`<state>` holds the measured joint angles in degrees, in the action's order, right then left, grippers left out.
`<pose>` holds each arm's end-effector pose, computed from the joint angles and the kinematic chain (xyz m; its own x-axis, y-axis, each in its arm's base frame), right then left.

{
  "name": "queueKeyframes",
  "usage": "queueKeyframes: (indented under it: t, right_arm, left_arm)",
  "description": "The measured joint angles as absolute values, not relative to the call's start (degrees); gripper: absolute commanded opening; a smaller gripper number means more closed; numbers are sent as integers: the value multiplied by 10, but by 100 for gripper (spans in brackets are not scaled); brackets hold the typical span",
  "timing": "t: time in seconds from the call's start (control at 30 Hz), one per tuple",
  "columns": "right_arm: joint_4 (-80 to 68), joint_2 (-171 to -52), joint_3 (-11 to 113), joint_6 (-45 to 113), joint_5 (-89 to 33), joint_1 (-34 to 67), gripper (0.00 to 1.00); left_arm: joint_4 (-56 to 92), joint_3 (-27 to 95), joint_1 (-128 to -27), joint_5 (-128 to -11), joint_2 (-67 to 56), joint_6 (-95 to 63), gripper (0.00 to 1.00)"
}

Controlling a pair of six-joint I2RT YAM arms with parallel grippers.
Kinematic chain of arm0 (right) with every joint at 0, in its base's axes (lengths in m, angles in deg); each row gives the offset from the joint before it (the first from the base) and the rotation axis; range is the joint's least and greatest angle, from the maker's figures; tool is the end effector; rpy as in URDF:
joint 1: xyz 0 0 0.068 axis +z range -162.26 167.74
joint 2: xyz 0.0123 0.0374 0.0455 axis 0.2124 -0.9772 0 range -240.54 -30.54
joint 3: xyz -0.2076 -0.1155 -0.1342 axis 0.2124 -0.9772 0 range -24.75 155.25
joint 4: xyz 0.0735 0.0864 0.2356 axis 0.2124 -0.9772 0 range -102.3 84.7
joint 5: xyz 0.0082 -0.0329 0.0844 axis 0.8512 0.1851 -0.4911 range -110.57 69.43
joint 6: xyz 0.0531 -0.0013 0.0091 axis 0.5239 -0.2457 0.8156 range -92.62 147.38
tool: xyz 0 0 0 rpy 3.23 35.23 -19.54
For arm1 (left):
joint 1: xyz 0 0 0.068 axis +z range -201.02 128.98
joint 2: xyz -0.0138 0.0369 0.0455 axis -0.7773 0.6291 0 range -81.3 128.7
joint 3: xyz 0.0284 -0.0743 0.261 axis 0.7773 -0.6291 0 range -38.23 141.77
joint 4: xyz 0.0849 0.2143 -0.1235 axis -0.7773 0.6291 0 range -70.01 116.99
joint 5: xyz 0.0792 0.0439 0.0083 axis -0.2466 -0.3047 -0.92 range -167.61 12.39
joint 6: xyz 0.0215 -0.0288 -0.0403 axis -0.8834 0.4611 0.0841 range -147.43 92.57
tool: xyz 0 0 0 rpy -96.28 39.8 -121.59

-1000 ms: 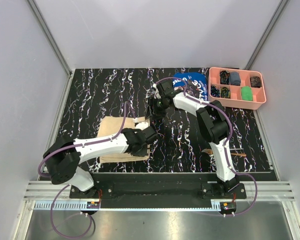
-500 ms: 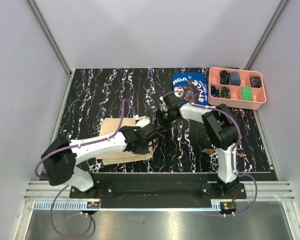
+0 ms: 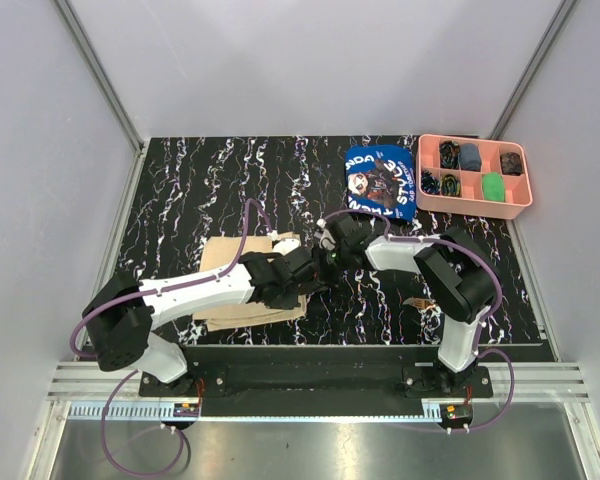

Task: Fold the napkin into a case and place the utensils inside
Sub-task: Smooth out the lower triangle-folded napkin at the center of the board.

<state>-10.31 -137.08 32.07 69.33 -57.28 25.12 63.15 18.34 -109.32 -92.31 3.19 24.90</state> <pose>0.2720 0.2346 0.1348 -0.9912 -0.0828 -0.1031 -0.1322 0.6493 0.7490 0.1519 -0.2288 0.2120 -0.9210 0.0341 -0.3882 0.0830 0.9904 -0.1101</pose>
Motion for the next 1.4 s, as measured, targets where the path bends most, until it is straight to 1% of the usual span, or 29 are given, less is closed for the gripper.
queueKeyframes:
  t: [0.27,0.57,1.0,1.4]
  right_arm:
    - [-87,-1365,282,714,-571,268,0]
    - [-83,-1322,257,716,-559,268,0]
    - [-80,-1331,250,721,-546,279,0]
    - [-79,-1346,245,730,-542,283,0]
  left_arm:
    - [630,188,-1093,-921,38,249,0]
    - [629,188,-1093,-921,41,249,0]
    - [628,192,-1093,-917,43,246,0]
    - [609,225,-1093,-885,94,238,0]
